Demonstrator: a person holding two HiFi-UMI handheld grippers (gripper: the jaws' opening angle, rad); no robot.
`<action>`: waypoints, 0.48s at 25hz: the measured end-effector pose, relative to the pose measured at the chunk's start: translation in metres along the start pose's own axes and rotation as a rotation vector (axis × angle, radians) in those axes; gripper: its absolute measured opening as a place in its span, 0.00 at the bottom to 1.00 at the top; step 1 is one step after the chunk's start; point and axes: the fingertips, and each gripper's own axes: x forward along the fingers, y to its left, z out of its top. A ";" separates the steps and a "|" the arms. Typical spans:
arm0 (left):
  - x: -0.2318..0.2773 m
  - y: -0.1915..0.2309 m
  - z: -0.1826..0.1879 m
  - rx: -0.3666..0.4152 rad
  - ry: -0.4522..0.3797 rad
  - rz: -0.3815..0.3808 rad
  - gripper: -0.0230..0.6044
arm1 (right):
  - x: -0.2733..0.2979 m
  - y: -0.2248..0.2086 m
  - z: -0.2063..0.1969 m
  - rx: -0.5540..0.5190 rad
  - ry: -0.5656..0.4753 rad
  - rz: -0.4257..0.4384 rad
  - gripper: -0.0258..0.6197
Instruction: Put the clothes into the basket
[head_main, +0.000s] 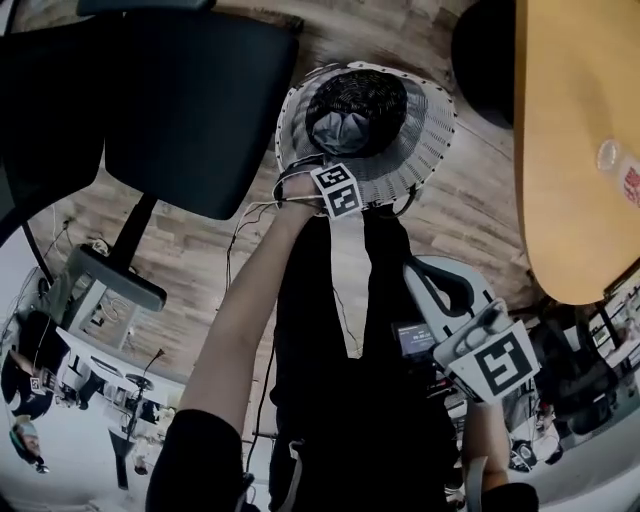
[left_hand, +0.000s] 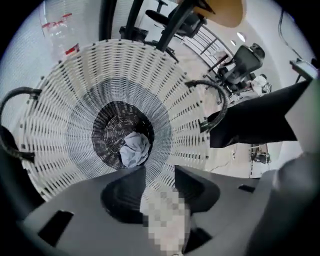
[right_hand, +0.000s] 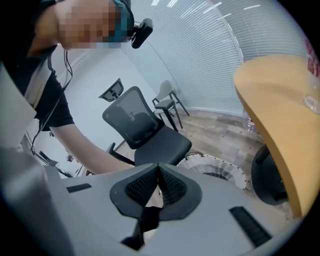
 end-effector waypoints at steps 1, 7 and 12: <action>-0.012 -0.004 0.001 -0.011 -0.017 -0.001 0.33 | -0.008 0.000 0.003 -0.021 0.004 -0.009 0.06; -0.095 -0.042 0.003 -0.002 -0.108 0.008 0.33 | -0.057 0.018 0.022 -0.064 -0.022 -0.094 0.07; -0.148 -0.015 0.013 -0.001 -0.184 0.007 0.33 | -0.053 -0.003 0.063 -0.066 -0.052 -0.168 0.07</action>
